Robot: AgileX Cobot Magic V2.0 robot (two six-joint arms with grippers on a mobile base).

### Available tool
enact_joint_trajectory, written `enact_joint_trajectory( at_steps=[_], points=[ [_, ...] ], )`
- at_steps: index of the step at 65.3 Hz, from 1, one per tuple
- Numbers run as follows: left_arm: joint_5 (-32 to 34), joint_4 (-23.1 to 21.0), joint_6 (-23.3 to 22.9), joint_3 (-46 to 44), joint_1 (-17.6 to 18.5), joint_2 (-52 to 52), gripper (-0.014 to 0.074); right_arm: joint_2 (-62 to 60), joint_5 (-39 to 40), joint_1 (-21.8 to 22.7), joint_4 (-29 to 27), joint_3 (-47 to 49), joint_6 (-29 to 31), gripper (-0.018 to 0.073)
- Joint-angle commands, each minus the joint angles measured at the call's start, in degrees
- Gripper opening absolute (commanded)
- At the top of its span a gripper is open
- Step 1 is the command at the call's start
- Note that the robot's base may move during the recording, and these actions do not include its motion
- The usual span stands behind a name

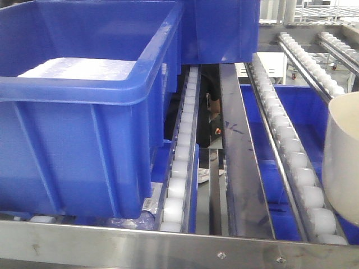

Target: Move white bin to right shelf second layer

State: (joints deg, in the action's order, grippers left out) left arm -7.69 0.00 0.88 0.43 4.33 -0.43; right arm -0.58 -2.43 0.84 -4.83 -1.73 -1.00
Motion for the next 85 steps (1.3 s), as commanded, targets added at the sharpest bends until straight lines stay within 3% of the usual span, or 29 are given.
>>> enact_joint_trajectory(
  at_steps=[1, 85],
  points=[
    [4.93, 0.00, -0.17, 2.11, 0.24, -0.92, 0.0085, -1.13, 4.63, 0.16, 0.63, 0.90, -0.05, 0.0052],
    [4.93, 0.00, -0.17, 2.11, 0.24, -0.92, 0.0085, -1.13, 4.64, 0.16, 0.63, 0.95, -0.05, 0.0052]
  ],
)
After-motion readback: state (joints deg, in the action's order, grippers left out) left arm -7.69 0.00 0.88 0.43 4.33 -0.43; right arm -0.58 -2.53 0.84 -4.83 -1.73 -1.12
